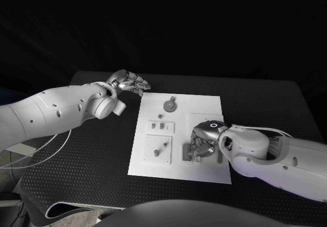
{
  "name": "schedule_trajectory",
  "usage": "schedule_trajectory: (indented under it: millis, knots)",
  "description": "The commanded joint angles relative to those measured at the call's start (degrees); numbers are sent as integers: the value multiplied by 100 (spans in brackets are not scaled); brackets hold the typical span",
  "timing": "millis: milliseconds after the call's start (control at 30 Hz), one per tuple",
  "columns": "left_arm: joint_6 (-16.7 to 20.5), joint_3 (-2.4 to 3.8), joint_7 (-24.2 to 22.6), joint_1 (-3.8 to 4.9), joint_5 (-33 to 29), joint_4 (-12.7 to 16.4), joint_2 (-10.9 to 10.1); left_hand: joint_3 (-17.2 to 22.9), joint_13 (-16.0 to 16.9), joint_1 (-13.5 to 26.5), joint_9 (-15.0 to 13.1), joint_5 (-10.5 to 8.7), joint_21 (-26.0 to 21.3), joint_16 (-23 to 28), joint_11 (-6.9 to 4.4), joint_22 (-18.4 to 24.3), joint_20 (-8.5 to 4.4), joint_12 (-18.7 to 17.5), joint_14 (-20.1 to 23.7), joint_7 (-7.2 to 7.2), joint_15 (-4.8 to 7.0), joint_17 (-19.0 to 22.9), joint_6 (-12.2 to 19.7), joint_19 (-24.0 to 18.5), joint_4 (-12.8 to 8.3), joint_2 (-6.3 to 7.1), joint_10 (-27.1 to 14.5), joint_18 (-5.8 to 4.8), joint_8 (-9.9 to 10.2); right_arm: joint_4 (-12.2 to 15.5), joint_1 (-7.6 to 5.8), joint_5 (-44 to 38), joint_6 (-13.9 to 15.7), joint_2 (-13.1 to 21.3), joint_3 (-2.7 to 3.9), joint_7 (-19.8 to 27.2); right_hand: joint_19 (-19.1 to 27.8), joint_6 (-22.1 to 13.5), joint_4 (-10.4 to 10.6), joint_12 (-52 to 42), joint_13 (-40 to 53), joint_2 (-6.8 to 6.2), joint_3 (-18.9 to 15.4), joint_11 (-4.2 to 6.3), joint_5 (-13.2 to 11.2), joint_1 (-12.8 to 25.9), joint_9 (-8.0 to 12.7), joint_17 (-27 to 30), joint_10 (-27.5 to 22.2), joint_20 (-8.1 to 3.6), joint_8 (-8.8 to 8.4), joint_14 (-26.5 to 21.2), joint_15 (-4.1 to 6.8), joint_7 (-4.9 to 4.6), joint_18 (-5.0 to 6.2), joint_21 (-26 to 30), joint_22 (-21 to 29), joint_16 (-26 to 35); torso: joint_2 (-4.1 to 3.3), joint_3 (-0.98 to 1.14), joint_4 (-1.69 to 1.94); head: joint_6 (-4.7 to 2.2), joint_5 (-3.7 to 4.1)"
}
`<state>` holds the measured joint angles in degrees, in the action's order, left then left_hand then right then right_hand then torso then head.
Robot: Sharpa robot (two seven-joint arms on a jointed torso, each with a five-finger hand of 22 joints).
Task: Assemble the parts on the task board
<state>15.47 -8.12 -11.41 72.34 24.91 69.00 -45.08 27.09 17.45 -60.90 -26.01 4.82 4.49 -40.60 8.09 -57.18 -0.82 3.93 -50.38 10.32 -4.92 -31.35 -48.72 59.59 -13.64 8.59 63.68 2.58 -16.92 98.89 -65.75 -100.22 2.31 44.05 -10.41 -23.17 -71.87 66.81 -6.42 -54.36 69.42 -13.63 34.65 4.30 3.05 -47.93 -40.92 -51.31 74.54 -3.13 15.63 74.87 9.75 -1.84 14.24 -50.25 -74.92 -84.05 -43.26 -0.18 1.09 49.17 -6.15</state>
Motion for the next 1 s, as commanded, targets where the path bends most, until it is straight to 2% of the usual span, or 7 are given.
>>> schedule_trajectory:
  millis: [33,333,433,667,800,867,1000]
  knots:
    - [-74,3,-30,4,-25,8,8,6,7,41,-7,-26,-19,26,-19,-6,0,9,-54,4,4,-10,-40,3,31,1,12,111,-37,3,3,8,8,22,-1,10,16,10,5,-4,5,-46,-31,0,-21,31,-6,19,53,9,-34,-12,27,-18,76,-32,-98,-34,0,-1,-3,-7,3]
    - [-88,2,-19,3,-25,5,10,5,7,44,-7,-26,-20,28,-19,-6,1,9,-53,4,4,-12,-39,3,32,1,12,111,-36,10,0,630,620,260,10,9,31,-49,114,34,-8,-85,-1,-21,-21,90,2,113,44,11,-75,-53,17,-40,76,-12,-85,-8,2,0,-3,-43,31]
    - [-87,1,-19,3,-25,6,7,4,7,46,-7,-26,-20,29,-19,-7,1,9,-53,4,4,-12,-39,3,33,2,12,111,-36,24,-39,1368,708,407,119,-22,55,-254,173,62,-18,-114,33,-82,-21,84,23,227,10,5,-179,-98,-28,-105,76,12,-76,31,3,-2,-5,-56,39]
    - [-85,-1,-10,4,-25,11,6,-2,7,61,-7,-29,-20,31,-19,-7,2,9,-55,5,3,-16,-41,3,43,2,12,110,-37,71,-322,2456,-128,877,147,-351,95,-500,230,50,6,56,14,-184,-21,83,45,259,-37,18,-302,-96,-129,-209,76,38,-77,66,1,-7,-12,-86,75]
    - [-116,-1,6,5,-25,21,-5,-7,8,74,-7,-31,-19,33,-19,-8,2,9,-55,4,3,-19,-43,4,51,3,14,109,-38,13,-408,2528,-1332,1085,145,-623,141,-515,191,49,15,674,-108,-197,-20,156,35,273,-72,46,-308,-103,-143,-222,73,44,-91,81,1,-9,-8,-99,116]
    - [-146,-2,25,5,-25,22,-5,-9,8,83,-7,-32,-20,34,-19,-8,2,9,-56,3,3,-20,-45,4,57,3,15,109,-38,-2,-407,2431,-1449,1165,143,-637,151,-515,55,13,45,1058,-246,-191,-22,230,29,257,-85,42,-308,-100,-141,-220,76,18,-111,48,0,-8,-12,-104,122]
    - [-183,-6,36,5,-16,22,-4,-13,8,92,-7,-35,-20,36,-20,-8,2,9,-55,2,3,-23,-47,3,63,8,15,109,-39,-22,-405,2627,-1334,1346,120,-646,179,-438,-124,-33,75,1219,-403,-173,-23,391,22,244,-86,50,-280,-113,-126,-196,76,-6,-116,20,-2,4,-14,-108,143]
